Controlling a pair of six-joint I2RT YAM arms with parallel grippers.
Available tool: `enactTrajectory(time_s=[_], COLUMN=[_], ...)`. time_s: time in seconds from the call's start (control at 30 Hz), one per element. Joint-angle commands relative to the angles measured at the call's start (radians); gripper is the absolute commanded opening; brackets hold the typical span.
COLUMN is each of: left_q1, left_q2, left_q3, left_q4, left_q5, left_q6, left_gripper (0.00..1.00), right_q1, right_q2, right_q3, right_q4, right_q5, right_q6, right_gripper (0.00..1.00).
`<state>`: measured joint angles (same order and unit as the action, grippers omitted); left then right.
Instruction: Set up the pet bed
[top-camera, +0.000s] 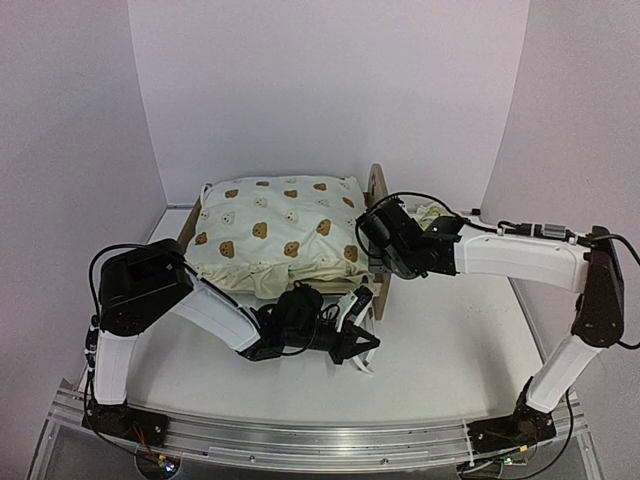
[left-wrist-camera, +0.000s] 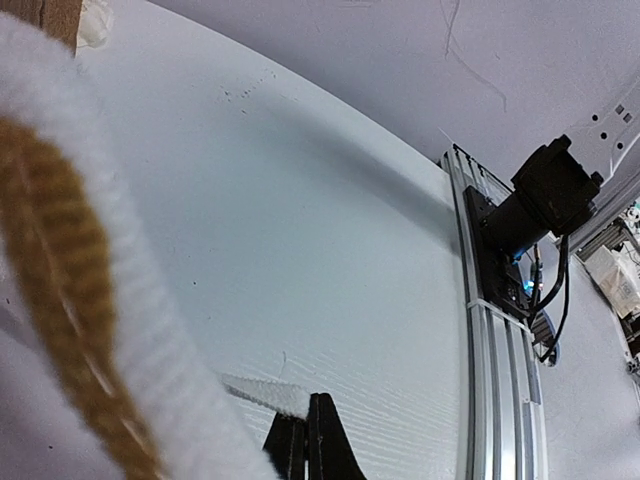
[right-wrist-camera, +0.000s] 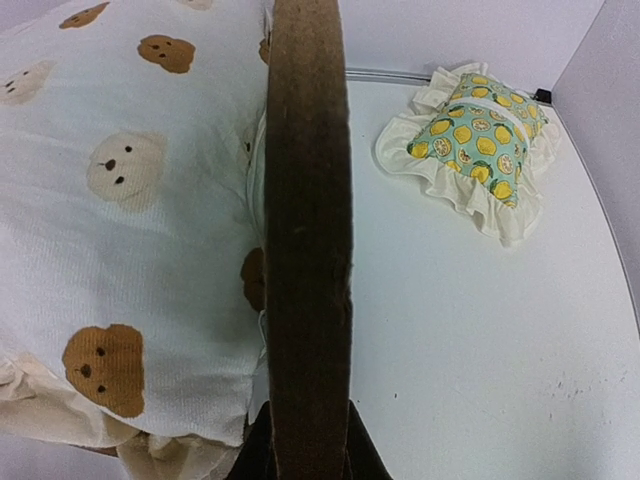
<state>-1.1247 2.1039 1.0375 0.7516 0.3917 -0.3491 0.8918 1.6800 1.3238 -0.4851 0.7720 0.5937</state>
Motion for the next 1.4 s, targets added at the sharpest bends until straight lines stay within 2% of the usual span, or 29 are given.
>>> enactTrajectory(time_s=[0.0,0.1,0.17,0.27,0.33,0.5,0.63,0.8,0.97,1.13,1.37], left_q1=[0.006,0.029,0.039,0.051,0.06,0.074,0.075,0.075,0.076,0.075,0.076], left_q2=[-0.051,-0.038,-0.029,-0.019,-0.014,-0.002,0.02,0.043,0.05,0.057,0.058], left_q3=[0.059,0.089,0.101,0.107,0.108,0.121,0.147,0.151,0.147,0.143,0.137], left_q4=[-0.038,-0.068,-0.089,-0.108,-0.113,-0.134,-0.154,-0.126,-0.127,-0.126,-0.124], left_q5=[0.099,0.14,0.146,0.152,0.159,0.178,0.202,0.233,0.241,0.248,0.258], left_q6=[-0.057,-0.103,-0.11,-0.119,-0.129,-0.15,-0.169,-0.19,-0.191,-0.193,-0.195], left_gripper=[0.0,0.0,0.0,0.0,0.0,0.0,0.0,0.0,0.0,0.0,0.0], right_q1=[-0.047,-0.049,-0.049,-0.049,-0.049,-0.049,-0.048,-0.048,-0.048,-0.05,-0.049], right_q2=[0.004,-0.014,-0.043,-0.121,-0.184,-0.371,-0.491,-0.514,-0.472,-0.398,-0.297], right_q3=[-0.074,-0.1,-0.122,-0.172,-0.213,-0.328,-0.43,-0.571,-0.618,-0.634,-0.613], right_q4=[0.067,0.098,0.099,0.081,0.068,0.043,0.038,0.134,0.222,0.349,0.421], right_q5=[-0.001,-0.061,-0.099,-0.158,-0.196,-0.314,-0.408,-0.533,-0.558,-0.648,-0.683], right_q6=[-0.198,-0.246,-0.257,-0.256,-0.234,-0.158,-0.062,0.081,0.119,0.159,0.183], right_gripper=[0.0,0.01,0.12,0.36,0.47,0.6,0.61,0.57,0.54,0.53,0.5])
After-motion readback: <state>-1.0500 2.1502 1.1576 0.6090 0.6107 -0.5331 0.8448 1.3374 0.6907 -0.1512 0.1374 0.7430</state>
